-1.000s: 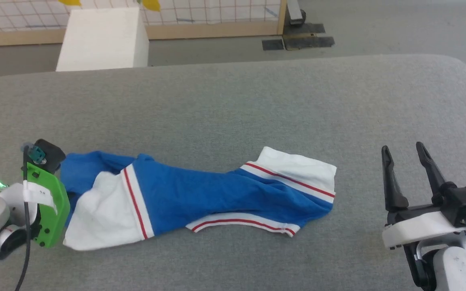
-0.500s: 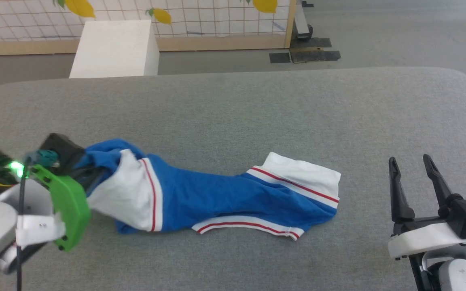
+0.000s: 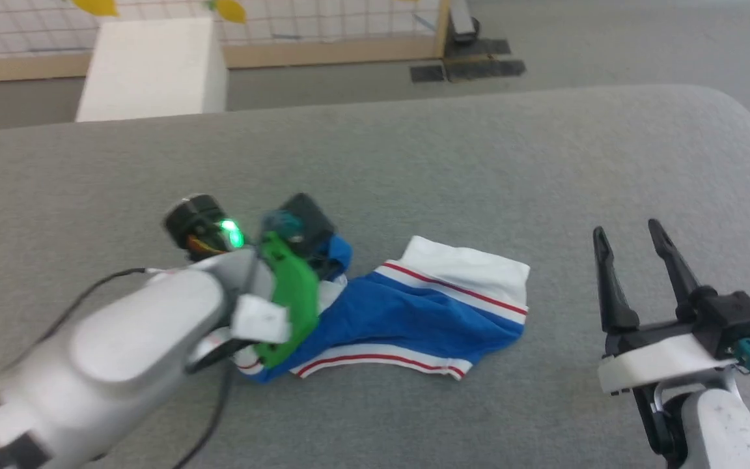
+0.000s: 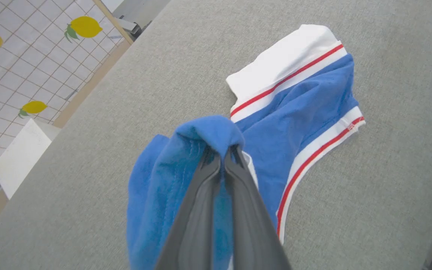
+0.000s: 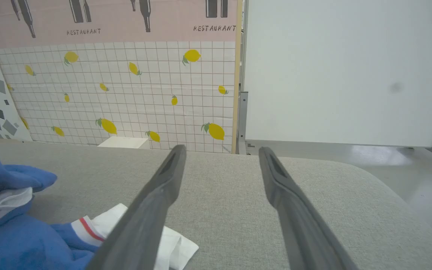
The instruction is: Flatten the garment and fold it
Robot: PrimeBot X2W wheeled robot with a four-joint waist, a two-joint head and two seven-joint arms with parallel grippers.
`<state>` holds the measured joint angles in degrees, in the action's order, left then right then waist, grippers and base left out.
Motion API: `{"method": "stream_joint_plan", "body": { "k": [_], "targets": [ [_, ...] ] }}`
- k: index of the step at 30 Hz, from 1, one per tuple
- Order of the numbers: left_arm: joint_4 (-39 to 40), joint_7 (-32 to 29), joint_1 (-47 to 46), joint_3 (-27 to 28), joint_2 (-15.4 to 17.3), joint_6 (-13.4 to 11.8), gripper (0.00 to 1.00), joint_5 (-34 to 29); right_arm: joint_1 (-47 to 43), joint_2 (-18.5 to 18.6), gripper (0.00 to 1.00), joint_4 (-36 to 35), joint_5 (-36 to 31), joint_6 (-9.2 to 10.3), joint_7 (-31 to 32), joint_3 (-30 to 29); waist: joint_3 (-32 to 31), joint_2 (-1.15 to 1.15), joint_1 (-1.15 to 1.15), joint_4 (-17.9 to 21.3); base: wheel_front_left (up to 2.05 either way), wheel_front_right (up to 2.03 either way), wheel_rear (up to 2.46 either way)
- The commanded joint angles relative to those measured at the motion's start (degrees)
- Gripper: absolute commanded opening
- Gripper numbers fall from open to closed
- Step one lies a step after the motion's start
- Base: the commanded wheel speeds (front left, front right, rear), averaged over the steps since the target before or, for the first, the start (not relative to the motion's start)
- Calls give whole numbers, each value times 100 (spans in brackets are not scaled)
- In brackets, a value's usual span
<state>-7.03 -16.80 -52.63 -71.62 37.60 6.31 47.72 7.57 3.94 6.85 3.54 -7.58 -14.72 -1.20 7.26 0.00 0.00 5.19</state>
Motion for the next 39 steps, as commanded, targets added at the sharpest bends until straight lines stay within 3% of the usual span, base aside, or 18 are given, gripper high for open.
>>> {"method": "stream_joint_plan", "body": {
  "k": [1, 3, 7, 13, 14, 15, 21, 27, 33, 39],
  "targets": [
    [-338, -42, -63, -68, -279, 65, 0, -84, 120, -29, 100, -3, 34, 9, -28, -12, 382, 0, 0, 384, 0, 0, 0],
    [-853, -152, -27, -127, -615, 103, 0, -141, 182, -39, 100, -17, 49, 9, -28, -45, 529, 0, 0, 529, 0, 0, 0],
    [-1275, -583, 249, -169, -988, 114, 0, -716, 294, -57, 100, -33, 70, 9, -28, -90, 786, 0, 0, 735, 0, 0, 0],
    [-1497, -735, 581, -172, -1021, 116, 0, -863, 334, -79, 100, -24, 69, 9, -28, -169, 814, 0, 0, 701, 0, 0, 0],
    [-1521, -639, 539, -172, -996, 116, 9, -814, 325, -81, 100, -20, 62, 9, -28, -182, 785, 0, 0, 663, 0, 0, 0],
    [-1541, -487, 457, -172, -959, 116, 100, -768, 311, -84, 100, -16, 54, 9, -28, -190, 736, 0, 0, 608, 0, 0, 0],
    [-1460, 246, -280, -136, -479, 117, 100, -336, 187, -92, 100, 4, 28, 9, -28, -196, 427, 0, 0, 281, 0, 0, 0],
    [-1115, 114, -911, -144, 300, 117, 100, 153, 79, -98, 100, 3, 27, 9, -28, -196, 281, 0, 0, 113, 0, 0, 0],
    [-545, -1076, -931, -166, 965, 117, 100, 632, 27, -101, 100, -8, 42, 9, -28, -188, 279, 0, 0, 84, 0, 0, 0],
    [-24, -1882, -554, -172, 1138, 117, 100, 923, 45, -103, 100, -37, 56, 9, -28, -189, 386, 0, 0, 135, 0, 0, 0]
  ]
}}
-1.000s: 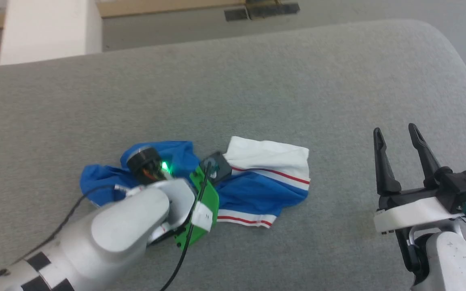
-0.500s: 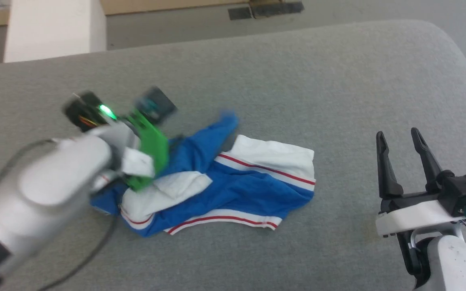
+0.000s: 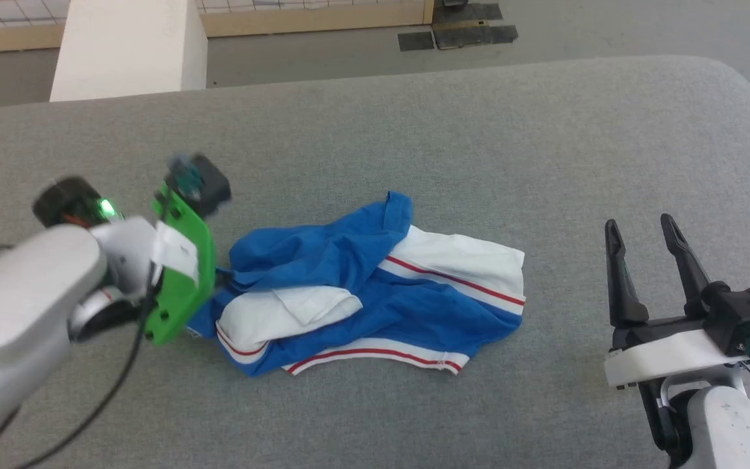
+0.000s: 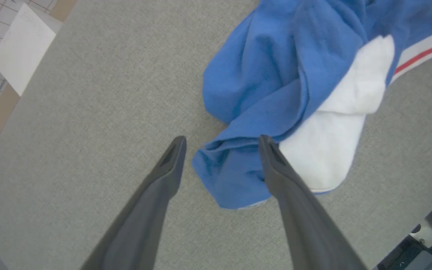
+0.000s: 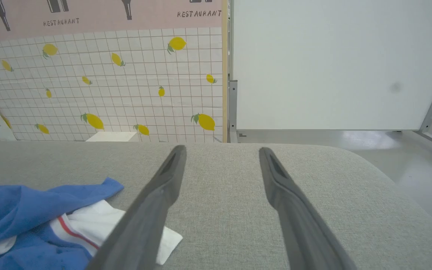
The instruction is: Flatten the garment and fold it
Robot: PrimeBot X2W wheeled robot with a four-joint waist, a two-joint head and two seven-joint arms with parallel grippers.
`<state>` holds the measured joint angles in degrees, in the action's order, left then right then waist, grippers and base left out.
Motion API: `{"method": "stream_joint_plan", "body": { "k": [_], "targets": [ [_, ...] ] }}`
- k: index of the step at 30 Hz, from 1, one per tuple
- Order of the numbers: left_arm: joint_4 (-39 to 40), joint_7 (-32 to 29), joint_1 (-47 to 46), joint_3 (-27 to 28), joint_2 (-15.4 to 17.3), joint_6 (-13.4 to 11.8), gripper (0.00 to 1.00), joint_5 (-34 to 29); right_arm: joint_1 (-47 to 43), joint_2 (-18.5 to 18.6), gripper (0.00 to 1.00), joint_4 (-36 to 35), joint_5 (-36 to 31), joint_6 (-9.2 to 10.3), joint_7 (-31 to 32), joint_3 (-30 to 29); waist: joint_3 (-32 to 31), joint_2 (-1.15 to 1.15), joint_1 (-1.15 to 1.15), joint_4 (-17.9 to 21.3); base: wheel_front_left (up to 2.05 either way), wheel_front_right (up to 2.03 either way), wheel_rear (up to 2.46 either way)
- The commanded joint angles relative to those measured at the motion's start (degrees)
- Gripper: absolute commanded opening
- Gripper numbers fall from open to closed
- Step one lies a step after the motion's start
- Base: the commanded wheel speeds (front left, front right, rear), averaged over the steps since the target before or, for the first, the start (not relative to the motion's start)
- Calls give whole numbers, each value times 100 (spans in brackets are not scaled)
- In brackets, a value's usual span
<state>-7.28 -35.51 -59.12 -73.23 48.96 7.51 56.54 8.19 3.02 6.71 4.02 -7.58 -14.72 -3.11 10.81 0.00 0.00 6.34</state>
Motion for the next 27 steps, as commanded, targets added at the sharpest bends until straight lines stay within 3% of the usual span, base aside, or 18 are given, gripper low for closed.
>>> {"method": "stream_joint_plan", "body": {
  "k": [1, 9, 13, 15, 27],
  "targets": [
    [31, -95, 174, -11, -14, -3, 100, 35, 0, -11, 100, -25, 10, 9, -28, 8, 61, 0, 0, 37, 0, 0, 0],
    [-367, -428, 543, -11, -65, -2, 100, -684, 187, -12, 100, -30, 1, 9, -28, 109, 369, 0, 0, 277, 0, 0, 0],
    [-717, -437, 742, -12, -151, -2, 100, -502, 203, -13, 100, -21, -2, 9, -28, 93, 467, 0, 0, 368, 0, 0, 0],
    [-728, -457, 817, -12, -178, -2, 0, -409, 192, -13, 100, -18, -3, 9, -28, 63, 470, 0, 0, 377, 0, 0, 0],
    [-209, 716, 345, -8, 197, -2, 0, -839, 11, -13, 100, 32, 9, 9, -28, 65, -35, 0, 0, 16, 0, 0, 0]
  ]
}}
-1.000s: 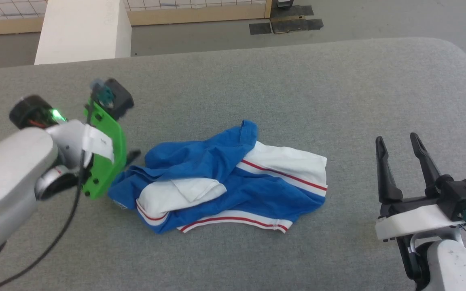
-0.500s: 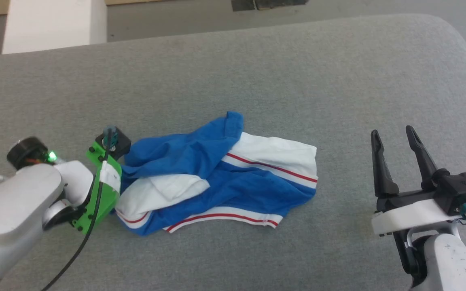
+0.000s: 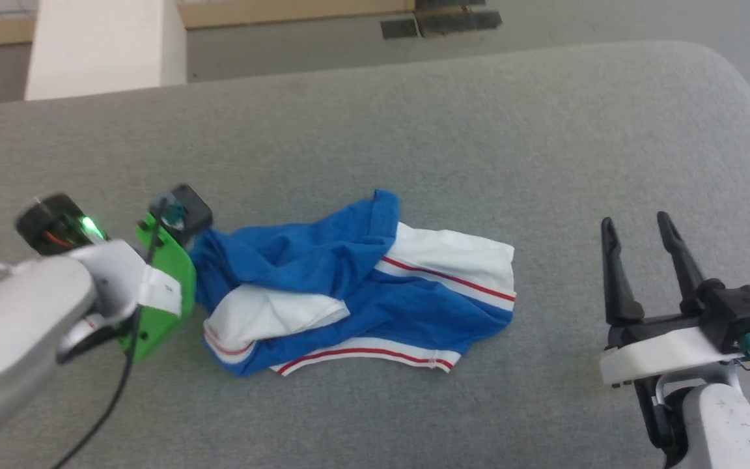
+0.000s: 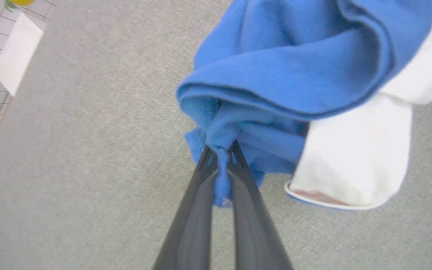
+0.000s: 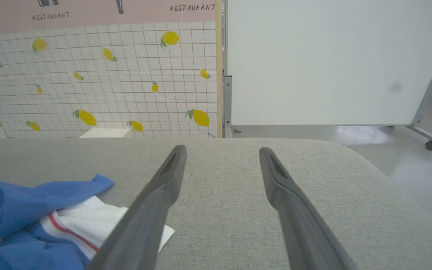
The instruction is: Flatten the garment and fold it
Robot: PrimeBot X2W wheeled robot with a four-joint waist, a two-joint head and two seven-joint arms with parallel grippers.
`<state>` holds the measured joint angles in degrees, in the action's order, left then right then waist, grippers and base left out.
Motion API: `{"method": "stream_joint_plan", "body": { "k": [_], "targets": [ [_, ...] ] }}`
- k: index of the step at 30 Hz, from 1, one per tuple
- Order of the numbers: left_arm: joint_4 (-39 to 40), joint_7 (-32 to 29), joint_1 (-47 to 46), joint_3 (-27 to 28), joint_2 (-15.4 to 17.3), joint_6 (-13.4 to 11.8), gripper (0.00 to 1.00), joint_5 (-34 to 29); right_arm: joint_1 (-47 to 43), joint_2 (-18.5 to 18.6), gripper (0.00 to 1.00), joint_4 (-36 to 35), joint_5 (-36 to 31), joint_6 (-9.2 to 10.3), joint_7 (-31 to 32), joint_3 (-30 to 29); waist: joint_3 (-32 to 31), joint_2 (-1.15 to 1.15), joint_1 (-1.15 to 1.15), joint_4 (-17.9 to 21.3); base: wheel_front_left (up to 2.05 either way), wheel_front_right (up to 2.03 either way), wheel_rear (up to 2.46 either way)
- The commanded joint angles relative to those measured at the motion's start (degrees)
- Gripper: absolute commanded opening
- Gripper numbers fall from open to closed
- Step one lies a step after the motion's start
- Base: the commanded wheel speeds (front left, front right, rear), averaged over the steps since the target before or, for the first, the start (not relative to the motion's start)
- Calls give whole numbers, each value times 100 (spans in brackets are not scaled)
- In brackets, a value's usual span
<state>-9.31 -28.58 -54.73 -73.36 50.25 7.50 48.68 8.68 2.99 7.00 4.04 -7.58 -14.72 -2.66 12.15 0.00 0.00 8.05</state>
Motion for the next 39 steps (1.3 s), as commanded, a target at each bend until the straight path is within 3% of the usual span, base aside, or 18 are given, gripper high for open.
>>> {"method": "stream_joint_plan", "body": {
  "k": [1, 4, 11, 16, 21, 28, 30, 31, 32, 36, 39],
  "targets": [
    [-16, 100, -186, 4, 83, -1, 0, -175, -28, -11, 100, 9, 15, 9, -28, 65, -174, 0, 0, -153, 0, 0, 0],
    [-154, 232, -330, 3, -57, -1, 0, -285, 45, -11, 100, 1, 43, 9, -28, 177, -76, 0, 0, -70, 0, 0, 0],
    [-1009, 882, -1031, 2, -795, -1, 0, -814, 333, -11, 100, -73, 140, 9, -28, 299, 512, 0, 0, 465, 0, 0, 0],
    [-1661, 985, -1195, 2, -1209, -1, 0, -1303, 502, -11, 100, -100, 294, 9, -28, 399, 938, 0, 0, 835, 0, 0, 0],
    [-2202, 1035, -1042, 1, -1331, -1, 0, -1447, 665, -11, 100, -152, 438, 9, -28, 509, 1275, 0, 0, 1102, 0, 0, 0],
    [-2592, 1100, -716, 1, -1310, -1, 0, -1165, 761, -11, 100, -155, 491, 9, -28, 546, 1393, 0, 0, 1092, 0, 0, 0],
    [-2582, 1073, -672, 1, -1281, -1, 44, -1113, 767, -11, 100, -139, 471, 9, -28, 523, 1332, 0, 0, 1013, 0, 0, 0],
    [-2585, 1093, -696, 1, -1272, -1, 75, -1023, 758, -11, 100, -129, 445, 9, -28, 501, 1277, 0, 0, 943, 0, 0, 0],
    [-2581, 1141, -732, 1, -1272, -1, 100, -910, 748, -11, 100, -121, 425, 9, -28, 492, 1235, 0, 0, 895, 0, 0, 0],
    [-2415, 1444, -1061, 1, -1235, -1, 100, -776, 667, -11, 100, -86, 349, 9, -28, 419, 985, 0, 0, 621, 0, 0, 0],
    [-2145, 1302, -1267, 1, -1154, -1, 100, -651, 570, -11, 100, -59, 284, 9, -28, 381, 785, 0, 0, 424, 0, 0, 0]
  ]
}}
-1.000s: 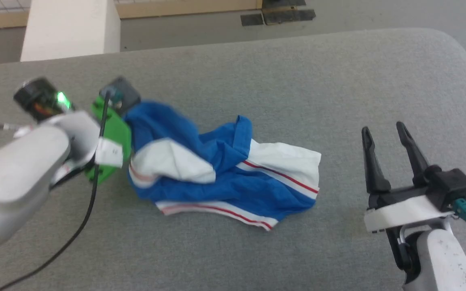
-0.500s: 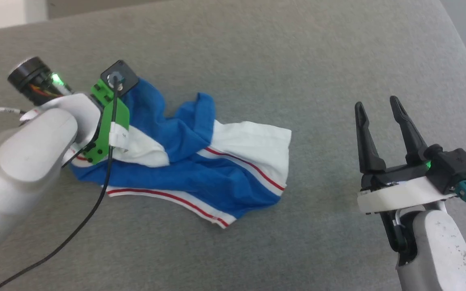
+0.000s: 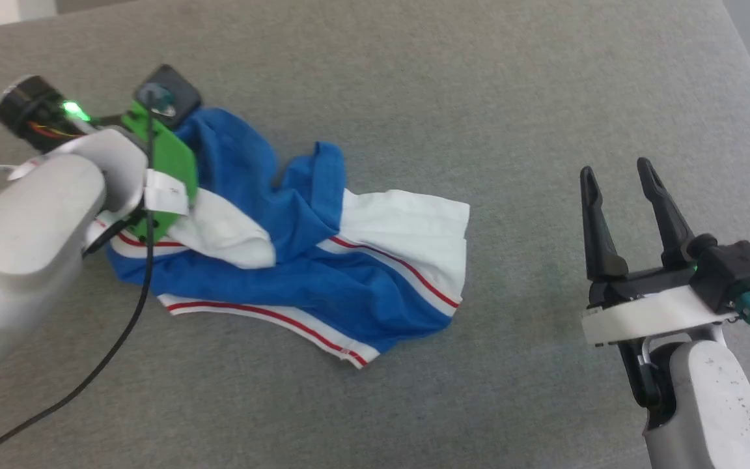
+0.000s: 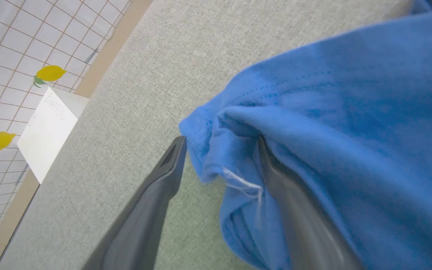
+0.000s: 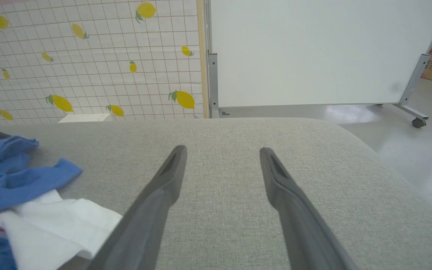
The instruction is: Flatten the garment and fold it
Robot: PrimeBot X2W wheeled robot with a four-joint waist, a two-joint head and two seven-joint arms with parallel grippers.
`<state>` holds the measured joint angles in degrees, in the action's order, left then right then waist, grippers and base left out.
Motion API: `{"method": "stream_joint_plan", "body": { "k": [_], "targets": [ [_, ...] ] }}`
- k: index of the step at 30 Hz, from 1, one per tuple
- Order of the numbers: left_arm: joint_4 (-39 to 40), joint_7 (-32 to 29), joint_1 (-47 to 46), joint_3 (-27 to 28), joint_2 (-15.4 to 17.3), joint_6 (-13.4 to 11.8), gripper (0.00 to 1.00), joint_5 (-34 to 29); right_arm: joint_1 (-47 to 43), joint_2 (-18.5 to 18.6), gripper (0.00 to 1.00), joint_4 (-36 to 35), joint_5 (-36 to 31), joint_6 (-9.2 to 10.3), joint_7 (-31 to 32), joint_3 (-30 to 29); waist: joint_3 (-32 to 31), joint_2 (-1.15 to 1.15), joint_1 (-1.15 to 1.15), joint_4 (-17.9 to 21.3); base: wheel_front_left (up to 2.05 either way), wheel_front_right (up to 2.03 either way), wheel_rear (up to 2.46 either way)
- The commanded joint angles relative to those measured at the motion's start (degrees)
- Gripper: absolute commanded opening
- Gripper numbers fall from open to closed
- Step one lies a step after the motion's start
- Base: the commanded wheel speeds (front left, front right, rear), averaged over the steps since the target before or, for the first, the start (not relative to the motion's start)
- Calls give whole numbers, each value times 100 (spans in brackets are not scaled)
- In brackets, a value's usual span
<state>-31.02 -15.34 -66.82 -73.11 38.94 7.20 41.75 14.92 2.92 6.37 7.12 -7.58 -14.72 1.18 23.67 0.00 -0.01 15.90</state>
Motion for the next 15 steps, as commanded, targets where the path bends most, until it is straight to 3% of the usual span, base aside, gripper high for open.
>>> {"method": "stream_joint_plan", "body": {
  "k": [1, 7, 15],
  "targets": [
    [174, -181, -119, -24, 27, 29, 100, 148, -88, -4, 100, 14, -39, 9, -28, -18, -433, 0, 1, -421, 0, 0, 0],
    [1073, -1070, -513, -24, 432, 29, 100, 519, -233, -4, 100, 33, -77, 9, -28, -61, -663, 0, 1, -614, 0, 0, 0],
    [1819, -2280, -429, -24, 632, 29, 100, 1453, -354, -4, 100, 87, -90, 9, -28, -90, -860, 0, 1, -663, 0, 0, 0]
  ]
}}
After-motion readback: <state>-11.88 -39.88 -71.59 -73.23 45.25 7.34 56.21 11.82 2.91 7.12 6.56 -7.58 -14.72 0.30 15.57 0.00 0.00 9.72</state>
